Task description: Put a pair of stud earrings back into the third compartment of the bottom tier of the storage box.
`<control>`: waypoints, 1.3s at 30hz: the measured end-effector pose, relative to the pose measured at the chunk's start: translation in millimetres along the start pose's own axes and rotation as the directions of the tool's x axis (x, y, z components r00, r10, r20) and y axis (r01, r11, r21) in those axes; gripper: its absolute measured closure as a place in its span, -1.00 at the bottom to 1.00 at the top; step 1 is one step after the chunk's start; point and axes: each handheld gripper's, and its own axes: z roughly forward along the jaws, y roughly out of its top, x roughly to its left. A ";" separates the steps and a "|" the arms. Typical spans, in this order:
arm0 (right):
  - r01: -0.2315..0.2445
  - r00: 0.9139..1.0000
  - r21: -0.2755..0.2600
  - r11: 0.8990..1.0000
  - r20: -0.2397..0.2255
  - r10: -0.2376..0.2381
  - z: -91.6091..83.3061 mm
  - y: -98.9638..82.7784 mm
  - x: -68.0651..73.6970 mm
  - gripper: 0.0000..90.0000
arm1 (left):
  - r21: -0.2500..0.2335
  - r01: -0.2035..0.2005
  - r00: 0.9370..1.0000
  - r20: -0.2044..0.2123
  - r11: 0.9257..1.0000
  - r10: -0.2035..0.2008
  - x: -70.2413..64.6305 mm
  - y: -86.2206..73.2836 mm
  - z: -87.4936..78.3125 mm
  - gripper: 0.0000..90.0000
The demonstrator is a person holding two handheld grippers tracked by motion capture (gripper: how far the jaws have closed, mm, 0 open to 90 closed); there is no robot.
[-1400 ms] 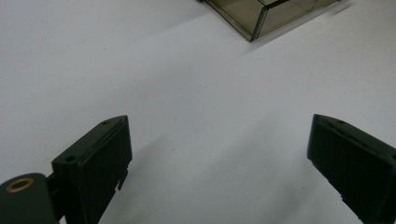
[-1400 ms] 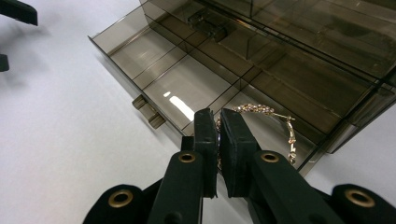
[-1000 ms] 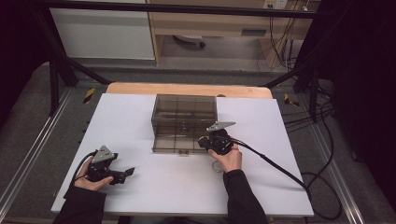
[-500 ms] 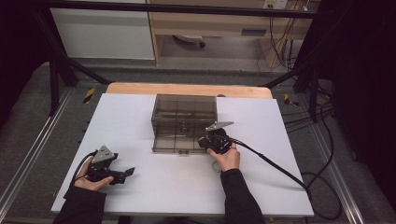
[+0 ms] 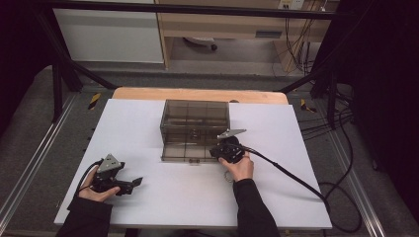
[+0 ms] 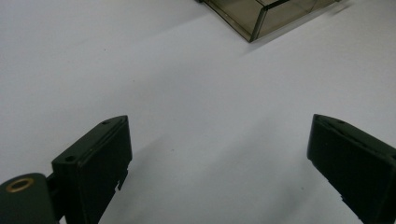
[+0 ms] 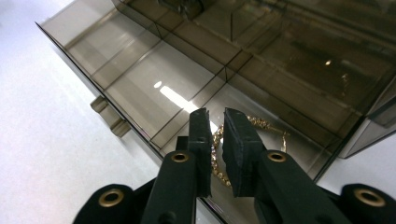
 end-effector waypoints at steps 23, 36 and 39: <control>0.004 0.999 -0.095 0.996 -0.034 -0.007 -46.9 4.3 16.1 -0.29 | 0.000 -0.002 1.000 0.000 1.000 0.002 -0.3 0.2 -0.1 -0.86; -0.032 0.999 -0.096 0.995 -0.004 0.032 -67.9 -9.4 8.3 -0.82 | 0.001 -0.002 1.000 -0.002 1.000 0.002 -0.2 0.3 -0.2 -0.86; -0.035 0.999 -0.095 0.995 -0.009 0.034 -70.9 -13.0 8.3 -0.88 | 0.001 -0.002 1.000 -0.002 1.000 0.002 -0.1 0.3 -0.1 -0.86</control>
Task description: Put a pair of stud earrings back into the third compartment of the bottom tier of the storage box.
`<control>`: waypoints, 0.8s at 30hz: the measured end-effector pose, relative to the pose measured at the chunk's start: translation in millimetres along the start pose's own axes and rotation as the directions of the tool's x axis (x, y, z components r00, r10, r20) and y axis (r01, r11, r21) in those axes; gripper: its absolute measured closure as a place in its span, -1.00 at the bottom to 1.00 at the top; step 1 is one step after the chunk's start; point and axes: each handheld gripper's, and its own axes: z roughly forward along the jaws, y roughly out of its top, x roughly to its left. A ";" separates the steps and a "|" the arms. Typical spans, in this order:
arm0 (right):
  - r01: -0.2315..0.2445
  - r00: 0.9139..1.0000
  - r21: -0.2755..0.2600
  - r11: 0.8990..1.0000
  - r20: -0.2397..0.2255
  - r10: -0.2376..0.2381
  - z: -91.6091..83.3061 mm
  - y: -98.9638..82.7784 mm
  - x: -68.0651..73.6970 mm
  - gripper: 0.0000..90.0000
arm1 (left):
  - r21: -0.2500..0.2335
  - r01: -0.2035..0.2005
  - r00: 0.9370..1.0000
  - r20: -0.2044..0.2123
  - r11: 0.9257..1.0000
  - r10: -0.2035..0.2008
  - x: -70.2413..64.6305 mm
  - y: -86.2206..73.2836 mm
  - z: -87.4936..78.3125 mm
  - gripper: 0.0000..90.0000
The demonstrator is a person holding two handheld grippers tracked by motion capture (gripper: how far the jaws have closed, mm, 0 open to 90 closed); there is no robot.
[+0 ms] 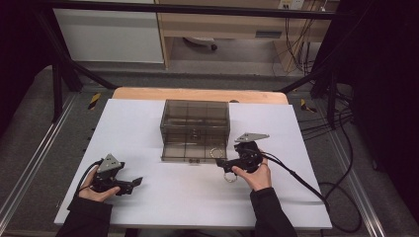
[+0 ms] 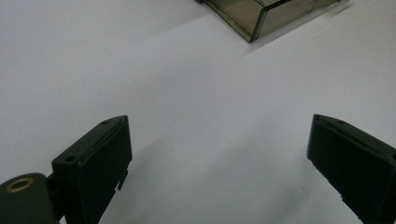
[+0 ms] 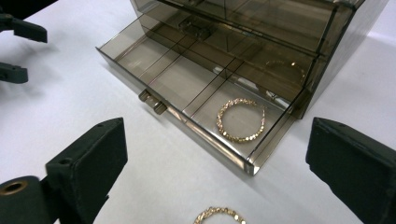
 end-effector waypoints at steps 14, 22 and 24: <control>-0.012 1.000 0.007 1.000 -0.009 0.012 -14.8 -19.2 -1.7 -0.95 | 0.001 -0.002 1.000 0.001 1.000 0.002 -0.4 0.3 0.2 -0.86; -0.015 1.000 0.013 1.000 -0.001 0.015 -17.8 -30.3 -4.6 -0.95 | 0.000 -0.003 1.000 0.001 1.000 0.003 -0.4 0.3 -0.3 -0.86; -0.002 1.000 0.024 1.000 0.004 0.002 -16.7 -32.4 -3.6 -0.95 | 0.001 -0.002 1.000 0.001 1.000 0.002 -0.4 0.2 -0.1 -0.86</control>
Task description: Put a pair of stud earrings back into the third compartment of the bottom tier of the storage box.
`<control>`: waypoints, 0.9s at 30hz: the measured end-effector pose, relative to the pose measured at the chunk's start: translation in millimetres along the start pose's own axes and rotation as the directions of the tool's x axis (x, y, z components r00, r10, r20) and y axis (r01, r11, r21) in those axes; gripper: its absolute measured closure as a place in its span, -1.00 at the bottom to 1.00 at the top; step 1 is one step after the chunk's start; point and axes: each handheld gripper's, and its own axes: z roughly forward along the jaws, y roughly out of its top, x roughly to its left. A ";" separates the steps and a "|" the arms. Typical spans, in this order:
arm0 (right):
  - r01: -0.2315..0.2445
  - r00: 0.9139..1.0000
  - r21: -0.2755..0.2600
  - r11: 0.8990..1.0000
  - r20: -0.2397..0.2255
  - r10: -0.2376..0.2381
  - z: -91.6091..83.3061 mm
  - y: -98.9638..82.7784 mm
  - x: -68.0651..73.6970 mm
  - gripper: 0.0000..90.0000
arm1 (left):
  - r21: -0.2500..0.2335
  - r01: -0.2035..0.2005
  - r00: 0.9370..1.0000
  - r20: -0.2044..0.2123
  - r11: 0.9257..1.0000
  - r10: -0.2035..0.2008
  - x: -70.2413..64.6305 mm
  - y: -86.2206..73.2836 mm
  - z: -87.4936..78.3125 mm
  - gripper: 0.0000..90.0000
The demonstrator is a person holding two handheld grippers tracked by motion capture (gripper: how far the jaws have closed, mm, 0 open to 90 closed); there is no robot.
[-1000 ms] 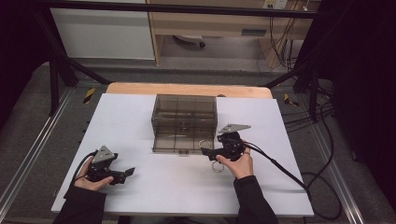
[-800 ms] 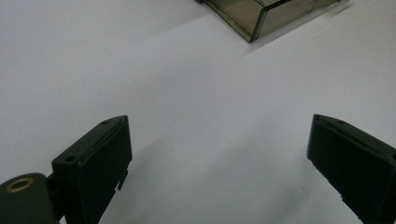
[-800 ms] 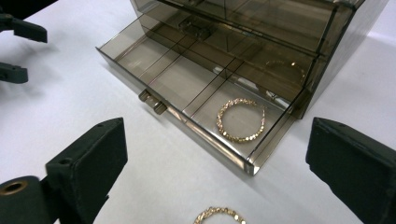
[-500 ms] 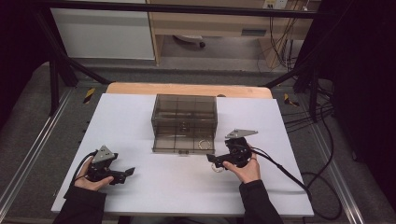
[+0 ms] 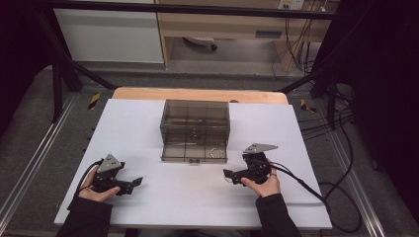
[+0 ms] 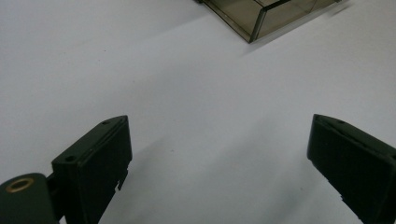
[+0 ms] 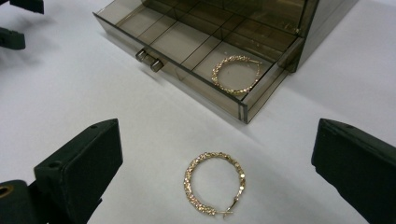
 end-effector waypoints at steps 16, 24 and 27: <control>0.039 0.999 0.045 0.998 -0.032 -0.037 7.9 -10.9 7.7 -0.75 | -0.001 -0.001 1.000 0.002 1.000 0.001 -0.5 0.2 -0.2 -0.86; 0.024 0.998 0.057 0.998 -0.054 -0.021 8.9 -18.4 4.9 -0.38 | -0.001 -0.002 1.000 0.004 1.000 0.002 -0.9 0.2 -0.1 -0.86; 0.037 0.998 0.062 0.997 -0.060 -0.033 9.7 -19.7 6.2 -0.25 | -0.001 -0.003 1.000 0.004 1.000 0.003 -1.2 0.4 -0.2 -0.86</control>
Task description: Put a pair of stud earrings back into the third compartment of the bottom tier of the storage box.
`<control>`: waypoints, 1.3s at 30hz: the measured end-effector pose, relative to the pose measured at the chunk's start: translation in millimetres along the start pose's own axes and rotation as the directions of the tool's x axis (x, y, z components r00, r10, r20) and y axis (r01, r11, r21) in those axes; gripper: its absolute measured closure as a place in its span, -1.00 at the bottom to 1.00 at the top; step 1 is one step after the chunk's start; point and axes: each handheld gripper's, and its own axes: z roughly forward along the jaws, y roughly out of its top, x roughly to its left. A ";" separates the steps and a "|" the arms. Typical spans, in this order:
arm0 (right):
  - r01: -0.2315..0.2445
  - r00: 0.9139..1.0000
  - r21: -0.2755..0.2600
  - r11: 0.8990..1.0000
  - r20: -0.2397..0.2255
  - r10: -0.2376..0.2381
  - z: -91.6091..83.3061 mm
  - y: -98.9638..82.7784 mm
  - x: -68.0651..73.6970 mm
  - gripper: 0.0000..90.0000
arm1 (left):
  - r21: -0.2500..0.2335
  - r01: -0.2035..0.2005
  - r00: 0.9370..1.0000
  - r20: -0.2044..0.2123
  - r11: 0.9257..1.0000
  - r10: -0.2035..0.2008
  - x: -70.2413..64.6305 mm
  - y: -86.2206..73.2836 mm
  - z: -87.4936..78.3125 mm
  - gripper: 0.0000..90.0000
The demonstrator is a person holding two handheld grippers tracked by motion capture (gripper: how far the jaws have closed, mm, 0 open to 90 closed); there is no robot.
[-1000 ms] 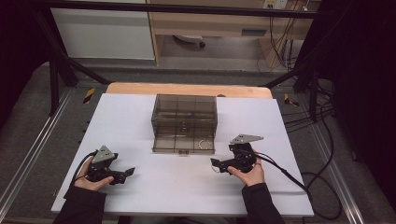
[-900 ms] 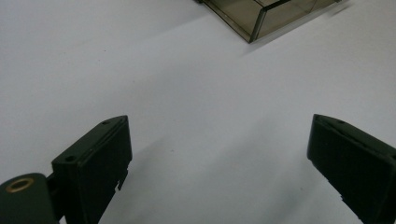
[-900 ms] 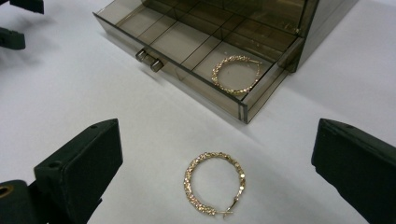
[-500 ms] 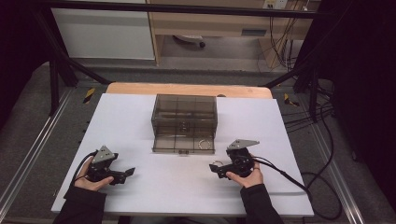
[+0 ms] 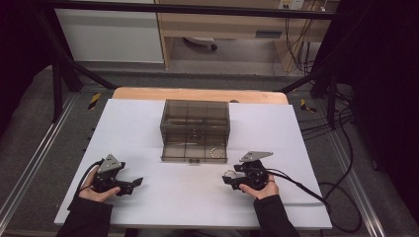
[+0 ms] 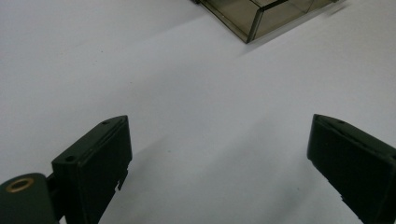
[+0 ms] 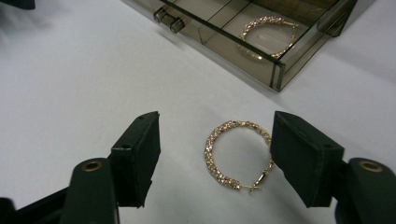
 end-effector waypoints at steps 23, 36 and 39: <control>0.062 0.998 0.053 0.997 -0.019 -0.061 13.5 -6.2 1.2 0.57 | -0.002 0.001 1.000 0.002 1.000 -0.001 0.0 0.3 0.0 -0.86; 0.081 0.997 0.066 0.994 -0.014 -0.081 15.6 -7.2 0.9 0.80 | -0.003 0.003 1.000 0.002 1.000 -0.003 0.3 0.3 -0.2 -0.86; 0.085 0.996 0.067 0.994 -0.012 -0.084 15.5 -7.4 1.1 0.83 | -0.004 0.002 1.000 0.002 1.000 -0.002 -0.2 0.4 -0.2 -0.86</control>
